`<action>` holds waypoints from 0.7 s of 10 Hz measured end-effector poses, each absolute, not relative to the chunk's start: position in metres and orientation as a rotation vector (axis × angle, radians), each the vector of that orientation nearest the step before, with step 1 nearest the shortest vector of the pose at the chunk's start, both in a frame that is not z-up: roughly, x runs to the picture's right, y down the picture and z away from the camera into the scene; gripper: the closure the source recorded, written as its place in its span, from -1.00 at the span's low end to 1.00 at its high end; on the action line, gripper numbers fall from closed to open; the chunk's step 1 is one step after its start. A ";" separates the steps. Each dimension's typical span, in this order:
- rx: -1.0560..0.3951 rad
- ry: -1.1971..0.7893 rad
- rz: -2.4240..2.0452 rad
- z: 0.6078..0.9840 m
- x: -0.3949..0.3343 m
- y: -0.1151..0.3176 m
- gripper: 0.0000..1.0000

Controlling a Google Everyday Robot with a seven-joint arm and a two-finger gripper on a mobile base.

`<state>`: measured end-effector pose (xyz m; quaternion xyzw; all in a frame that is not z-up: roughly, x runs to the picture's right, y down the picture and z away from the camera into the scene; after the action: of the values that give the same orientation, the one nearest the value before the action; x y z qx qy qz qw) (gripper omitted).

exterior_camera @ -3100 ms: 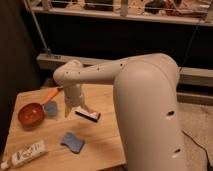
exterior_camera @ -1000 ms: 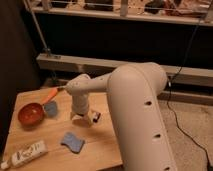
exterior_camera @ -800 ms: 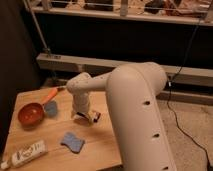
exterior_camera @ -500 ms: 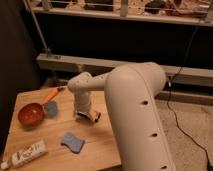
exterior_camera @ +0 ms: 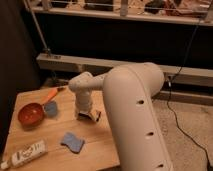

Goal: Push the eraser across the table

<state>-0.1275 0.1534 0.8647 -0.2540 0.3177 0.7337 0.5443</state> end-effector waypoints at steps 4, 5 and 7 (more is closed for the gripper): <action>-0.568 0.711 1.730 0.869 -0.126 0.136 -0.48; -0.574 0.715 1.728 0.870 -0.126 0.139 -0.48; -0.589 0.726 1.721 0.867 -0.129 0.145 -0.48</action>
<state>-0.1291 0.1445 0.8667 -0.2495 0.3077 0.7296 0.5575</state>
